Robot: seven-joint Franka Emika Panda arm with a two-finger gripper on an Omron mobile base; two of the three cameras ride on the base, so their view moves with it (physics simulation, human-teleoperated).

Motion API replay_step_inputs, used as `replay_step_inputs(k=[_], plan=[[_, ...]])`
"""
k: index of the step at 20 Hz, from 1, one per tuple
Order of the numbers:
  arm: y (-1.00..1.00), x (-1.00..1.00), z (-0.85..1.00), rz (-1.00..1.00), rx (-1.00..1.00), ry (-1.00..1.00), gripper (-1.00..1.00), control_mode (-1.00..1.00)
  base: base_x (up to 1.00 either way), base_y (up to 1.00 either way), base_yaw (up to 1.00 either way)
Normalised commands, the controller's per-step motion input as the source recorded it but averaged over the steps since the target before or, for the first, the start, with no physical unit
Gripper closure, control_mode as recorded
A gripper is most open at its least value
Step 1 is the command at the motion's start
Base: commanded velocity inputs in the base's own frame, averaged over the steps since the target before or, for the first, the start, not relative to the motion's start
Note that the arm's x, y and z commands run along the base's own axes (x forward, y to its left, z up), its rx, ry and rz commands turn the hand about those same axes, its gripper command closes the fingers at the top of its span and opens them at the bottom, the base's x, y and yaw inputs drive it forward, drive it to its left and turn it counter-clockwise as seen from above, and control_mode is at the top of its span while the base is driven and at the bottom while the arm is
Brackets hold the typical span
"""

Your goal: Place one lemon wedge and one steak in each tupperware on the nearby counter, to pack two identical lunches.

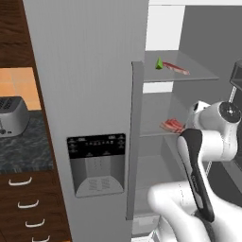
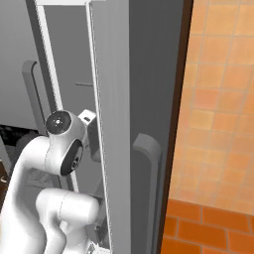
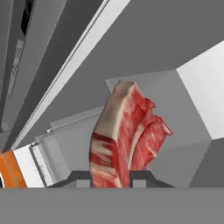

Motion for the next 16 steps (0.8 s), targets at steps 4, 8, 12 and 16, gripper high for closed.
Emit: replay_step_inputs(k=[4,8,12,16], plan=[[0.21,-1.0,-0.1,0.08,-0.16,-0.01,1.0,-1.0,0.0,0.0,0.0],[0.38,-0.72,-0.3,0.08,-0.19,-0.1,1.0,1.0,-0.16,0.18,0.02],[0.0,0.0,0.0,0.0,0.0,0.0,1.0,1.0,-0.42,0.97,0.08],[0.0,0.0,0.0,0.0,0.0,0.0,1.0,1.0,0.07,1.0,0.05]])
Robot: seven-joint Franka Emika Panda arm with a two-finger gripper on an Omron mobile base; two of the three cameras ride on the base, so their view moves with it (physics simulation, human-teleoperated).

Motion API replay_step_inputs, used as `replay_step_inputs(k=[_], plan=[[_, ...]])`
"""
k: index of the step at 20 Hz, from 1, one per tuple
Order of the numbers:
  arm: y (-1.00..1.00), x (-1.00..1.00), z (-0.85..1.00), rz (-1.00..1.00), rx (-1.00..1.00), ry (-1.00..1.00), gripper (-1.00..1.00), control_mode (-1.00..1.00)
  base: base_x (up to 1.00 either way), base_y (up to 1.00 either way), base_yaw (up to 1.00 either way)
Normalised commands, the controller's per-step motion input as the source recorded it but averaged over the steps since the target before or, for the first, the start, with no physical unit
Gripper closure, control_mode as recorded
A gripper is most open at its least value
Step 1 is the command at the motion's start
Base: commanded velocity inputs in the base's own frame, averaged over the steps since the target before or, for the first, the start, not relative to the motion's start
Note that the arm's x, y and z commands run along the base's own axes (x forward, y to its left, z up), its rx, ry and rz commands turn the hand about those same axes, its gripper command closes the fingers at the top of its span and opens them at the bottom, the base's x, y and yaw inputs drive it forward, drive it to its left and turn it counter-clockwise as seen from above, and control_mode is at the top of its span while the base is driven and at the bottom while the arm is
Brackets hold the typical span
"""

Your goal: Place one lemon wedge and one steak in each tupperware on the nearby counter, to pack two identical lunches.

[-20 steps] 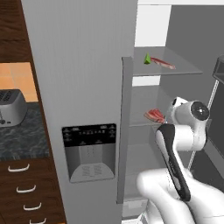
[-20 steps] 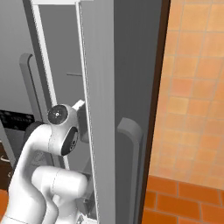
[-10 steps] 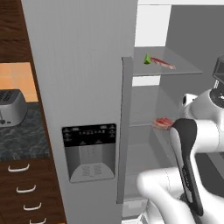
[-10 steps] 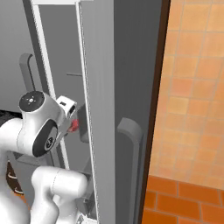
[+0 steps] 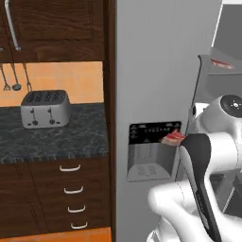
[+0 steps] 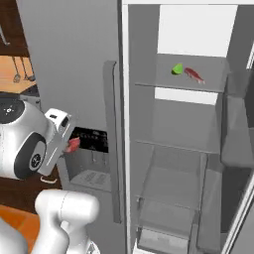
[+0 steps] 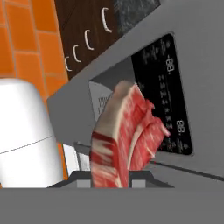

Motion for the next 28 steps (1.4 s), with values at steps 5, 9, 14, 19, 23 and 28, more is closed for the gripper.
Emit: replay_step_inputs(k=[5,9,14,19,23,28], plan=[[0.0,0.0,0.0,0.0,0.0,0.0,1.0,1.0,0.37,1.0,0.0],[0.0,0.0,0.0,0.0,0.0,0.0,1.0,1.0,0.48,1.0,0.0],[0.0,0.0,0.0,0.0,0.0,0.0,1.0,1.0,0.47,1.0,0.0],[0.0,0.0,0.0,0.0,0.0,0.0,1.0,1.0,0.28,1.0,0.0],[0.0,0.0,0.0,0.0,0.0,0.0,1.0,1.0,0.54,1.0,0.0],[0.0,0.0,0.0,0.0,0.0,0.0,1.0,1.0,0.77,1.0,0.0]])
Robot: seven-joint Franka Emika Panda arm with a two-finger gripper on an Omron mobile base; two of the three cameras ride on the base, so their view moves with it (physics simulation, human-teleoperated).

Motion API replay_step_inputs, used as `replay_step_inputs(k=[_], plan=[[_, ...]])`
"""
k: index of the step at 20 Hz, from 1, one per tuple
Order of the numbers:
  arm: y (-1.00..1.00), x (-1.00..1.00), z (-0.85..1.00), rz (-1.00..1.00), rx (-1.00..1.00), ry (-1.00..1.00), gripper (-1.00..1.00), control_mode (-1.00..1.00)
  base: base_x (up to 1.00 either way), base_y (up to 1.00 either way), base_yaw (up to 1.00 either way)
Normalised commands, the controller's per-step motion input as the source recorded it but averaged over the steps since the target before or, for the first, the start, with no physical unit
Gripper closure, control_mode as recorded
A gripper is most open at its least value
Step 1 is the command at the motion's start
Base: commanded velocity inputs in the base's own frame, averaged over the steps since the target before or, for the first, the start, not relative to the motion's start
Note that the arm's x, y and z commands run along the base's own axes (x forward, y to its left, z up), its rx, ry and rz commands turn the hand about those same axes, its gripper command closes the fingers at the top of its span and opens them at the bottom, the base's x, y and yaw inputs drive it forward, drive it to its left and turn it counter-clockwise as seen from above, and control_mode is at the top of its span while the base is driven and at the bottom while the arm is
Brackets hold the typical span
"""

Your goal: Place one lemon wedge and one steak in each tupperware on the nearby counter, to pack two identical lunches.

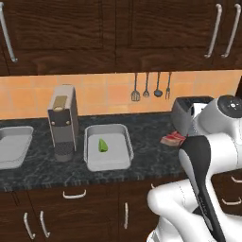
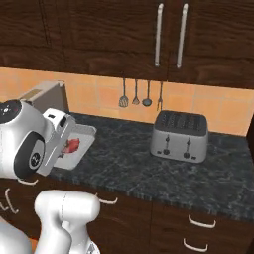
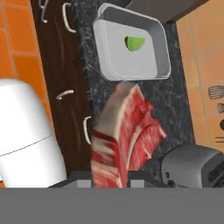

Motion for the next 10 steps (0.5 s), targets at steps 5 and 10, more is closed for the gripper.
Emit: replay_step_inputs(k=[5,10], plan=[[0.0,0.0,0.0,0.0,0.0,0.0,1.0,1.0,0.55,1.0,0.0],[0.38,0.13,-0.78,0.0,-0.1,-0.01,1.0,-1.0,0.03,0.2,0.0]])
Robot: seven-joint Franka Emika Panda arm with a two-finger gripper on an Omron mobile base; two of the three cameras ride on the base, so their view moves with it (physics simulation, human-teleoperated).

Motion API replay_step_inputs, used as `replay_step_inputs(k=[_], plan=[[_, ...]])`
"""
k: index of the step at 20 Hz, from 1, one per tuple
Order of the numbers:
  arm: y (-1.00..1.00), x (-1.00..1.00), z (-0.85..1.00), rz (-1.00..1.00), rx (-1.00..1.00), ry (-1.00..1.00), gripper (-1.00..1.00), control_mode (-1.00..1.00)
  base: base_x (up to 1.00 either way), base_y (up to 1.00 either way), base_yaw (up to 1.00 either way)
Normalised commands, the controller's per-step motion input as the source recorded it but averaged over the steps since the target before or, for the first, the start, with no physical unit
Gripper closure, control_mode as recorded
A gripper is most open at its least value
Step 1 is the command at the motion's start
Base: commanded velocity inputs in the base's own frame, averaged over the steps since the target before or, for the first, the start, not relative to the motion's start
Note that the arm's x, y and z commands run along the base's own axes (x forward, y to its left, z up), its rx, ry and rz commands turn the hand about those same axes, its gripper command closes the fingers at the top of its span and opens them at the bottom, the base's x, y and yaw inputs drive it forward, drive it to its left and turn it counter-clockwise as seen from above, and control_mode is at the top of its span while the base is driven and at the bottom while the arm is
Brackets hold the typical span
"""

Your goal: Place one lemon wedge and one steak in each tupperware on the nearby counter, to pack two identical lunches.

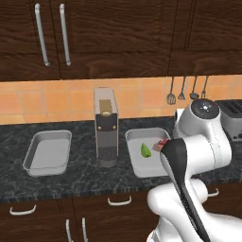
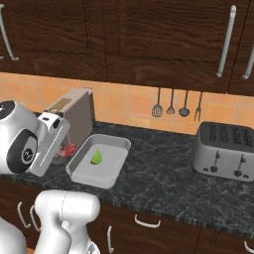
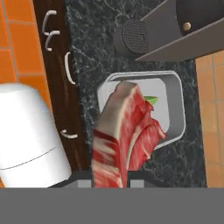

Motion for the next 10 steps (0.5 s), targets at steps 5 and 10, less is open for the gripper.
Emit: replay_step_inputs(k=[5,10], plan=[[-0.1,0.22,-0.8,0.0,-0.01,-0.07,1.0,-1.0,0.0,0.0,0.0],[-0.49,0.49,-0.89,0.0,0.0,-0.16,1.0,-1.0,0.0,0.0,0.0]])
